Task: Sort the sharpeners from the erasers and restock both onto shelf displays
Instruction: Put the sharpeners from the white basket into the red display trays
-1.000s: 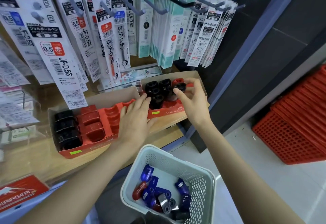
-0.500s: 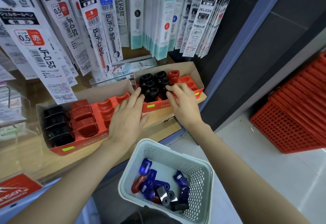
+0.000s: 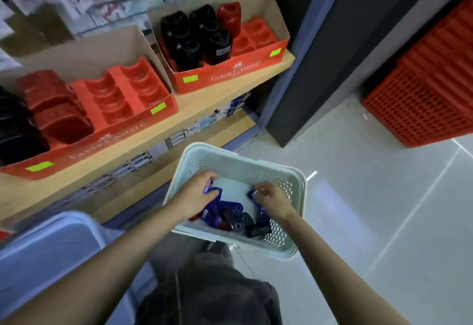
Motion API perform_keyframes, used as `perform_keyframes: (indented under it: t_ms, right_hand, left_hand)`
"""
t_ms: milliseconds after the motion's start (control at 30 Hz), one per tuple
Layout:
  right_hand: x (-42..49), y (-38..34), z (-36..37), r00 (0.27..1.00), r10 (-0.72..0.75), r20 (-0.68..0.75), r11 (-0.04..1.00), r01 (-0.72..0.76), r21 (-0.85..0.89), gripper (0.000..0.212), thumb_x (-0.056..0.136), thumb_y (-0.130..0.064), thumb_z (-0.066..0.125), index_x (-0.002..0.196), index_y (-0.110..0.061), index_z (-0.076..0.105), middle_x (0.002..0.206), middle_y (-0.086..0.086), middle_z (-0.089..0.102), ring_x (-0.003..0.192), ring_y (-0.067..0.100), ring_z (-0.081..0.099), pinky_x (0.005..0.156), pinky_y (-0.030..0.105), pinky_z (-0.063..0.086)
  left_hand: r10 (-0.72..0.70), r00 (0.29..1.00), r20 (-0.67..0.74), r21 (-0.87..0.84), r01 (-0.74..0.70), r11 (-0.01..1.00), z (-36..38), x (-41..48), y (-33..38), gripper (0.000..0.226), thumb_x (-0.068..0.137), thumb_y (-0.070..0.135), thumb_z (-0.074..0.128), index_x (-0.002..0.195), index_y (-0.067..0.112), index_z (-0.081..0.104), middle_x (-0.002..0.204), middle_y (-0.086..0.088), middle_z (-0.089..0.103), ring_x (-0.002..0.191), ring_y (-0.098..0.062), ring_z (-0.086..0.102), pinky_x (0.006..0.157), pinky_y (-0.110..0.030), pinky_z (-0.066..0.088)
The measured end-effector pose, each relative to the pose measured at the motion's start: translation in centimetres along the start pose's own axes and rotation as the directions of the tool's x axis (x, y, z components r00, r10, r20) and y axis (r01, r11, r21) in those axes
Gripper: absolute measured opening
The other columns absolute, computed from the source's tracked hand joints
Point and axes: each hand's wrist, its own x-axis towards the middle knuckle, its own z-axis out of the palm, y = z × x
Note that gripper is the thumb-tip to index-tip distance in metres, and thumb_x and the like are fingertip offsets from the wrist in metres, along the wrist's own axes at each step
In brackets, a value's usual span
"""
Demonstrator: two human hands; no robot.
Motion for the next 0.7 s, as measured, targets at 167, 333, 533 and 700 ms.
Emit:
perform_keyframes:
  t_ms: [167,333,533,700]
  right_hand:
    - [2.8,4.9,4.3,0.982,0.186,0.043,0.98,-0.188,0.062,0.017,0.091,-0.004,0.057,0.108,-0.005,0.059,0.099,0.007,0.059,0.087,0.016,0.053,0.07,0.018,0.04]
    - [5.5,6.7,6.5,0.967,0.255,0.01,0.966,-0.256,0.047,0.035,0.095,-0.01,0.054,0.128,0.0,0.049,0.123,0.015,0.057,0.094,0.015,0.051,0.069,0.012,0.038]
    - [7.2,6.9,9.2,0.959,0.282,-0.012,0.957,-0.282,-0.068,0.04,0.086,-0.012,0.066,0.121,-0.003,0.049,0.122,0.018,0.056,0.11,0.029,0.055,0.091,0.028,0.044]
    - [7.4,7.0,10.0,0.973,0.228,0.035,0.925,-0.205,-0.321,0.04,0.082,-0.022,0.07,0.116,-0.007,0.054,0.118,0.016,0.054,0.111,0.033,0.05,0.094,0.036,0.043]
  left_hand:
    - [-0.177,0.984,0.028,-0.047,0.178,0.983,4.4,3.8,-4.2,0.048,0.087,0.006,0.064,0.132,0.003,0.046,0.136,-0.013,0.045,0.123,-0.027,0.047,0.102,-0.032,0.038]
    - [-0.225,0.974,-0.024,0.021,0.225,0.974,6.4,6.3,-6.8,0.05,0.086,0.008,0.065,0.133,0.007,0.047,0.131,-0.01,0.053,0.114,-0.028,0.055,0.098,-0.041,0.045]
    - [-0.23,0.973,-0.007,0.181,0.228,0.957,7.7,8.3,-7.4,0.062,0.087,0.02,0.066,0.141,0.009,0.038,0.138,-0.011,0.04,0.12,-0.028,0.049,0.104,-0.039,0.038]
    - [-0.186,0.982,-0.031,0.449,0.18,0.875,7.8,8.3,-7.5,0.048,0.086,0.025,0.066,0.127,0.013,0.045,0.127,-0.011,0.039,0.112,-0.028,0.047,0.093,-0.038,0.043]
